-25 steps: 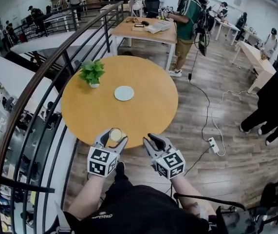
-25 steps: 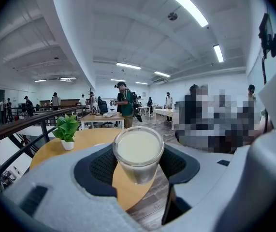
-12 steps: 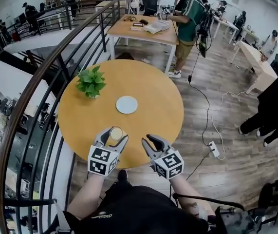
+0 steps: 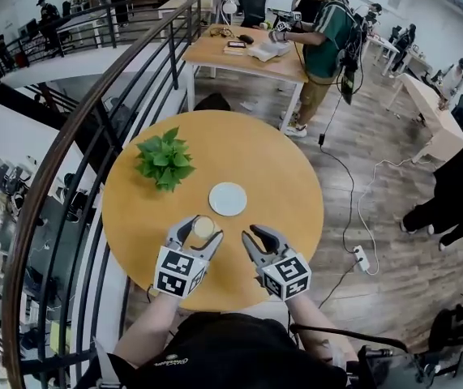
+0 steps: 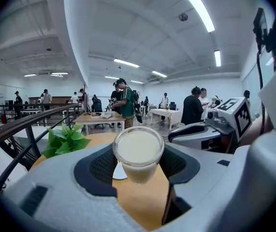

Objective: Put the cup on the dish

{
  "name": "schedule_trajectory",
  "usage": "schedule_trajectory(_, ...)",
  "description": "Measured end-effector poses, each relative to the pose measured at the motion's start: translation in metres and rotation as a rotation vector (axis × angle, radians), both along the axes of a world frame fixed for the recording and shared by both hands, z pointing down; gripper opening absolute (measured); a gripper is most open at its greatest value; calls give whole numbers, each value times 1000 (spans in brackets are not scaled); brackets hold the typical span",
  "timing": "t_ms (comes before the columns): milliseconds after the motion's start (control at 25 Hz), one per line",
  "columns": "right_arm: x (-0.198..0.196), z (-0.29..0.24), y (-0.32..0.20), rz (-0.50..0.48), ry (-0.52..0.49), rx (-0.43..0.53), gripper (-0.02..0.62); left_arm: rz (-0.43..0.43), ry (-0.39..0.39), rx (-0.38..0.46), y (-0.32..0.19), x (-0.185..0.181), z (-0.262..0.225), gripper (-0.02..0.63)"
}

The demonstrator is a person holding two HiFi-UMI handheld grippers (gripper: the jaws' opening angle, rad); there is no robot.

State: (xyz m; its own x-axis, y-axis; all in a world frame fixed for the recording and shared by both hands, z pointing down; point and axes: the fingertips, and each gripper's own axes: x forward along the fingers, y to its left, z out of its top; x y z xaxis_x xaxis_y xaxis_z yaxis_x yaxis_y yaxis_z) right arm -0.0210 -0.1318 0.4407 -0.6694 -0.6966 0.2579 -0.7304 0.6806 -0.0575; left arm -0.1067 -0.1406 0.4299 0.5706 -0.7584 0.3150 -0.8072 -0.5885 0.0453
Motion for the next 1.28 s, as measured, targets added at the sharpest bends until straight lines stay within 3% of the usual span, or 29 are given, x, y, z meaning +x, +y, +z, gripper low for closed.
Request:
schedule_trajectory(360, -8, 11, -19, 40, 9, -29, 77, 58, 7, -40, -19, -2, 15, 265)
schedule_trajectory(840, 14, 6, -38, 49, -3, -16, 77, 4, -4, -54, -26, 13, 15, 265)
schedule_trajectory(1280, 19, 5, -41, 0, -7, -13, 77, -37, -25, -58, -22, 24, 14, 265)
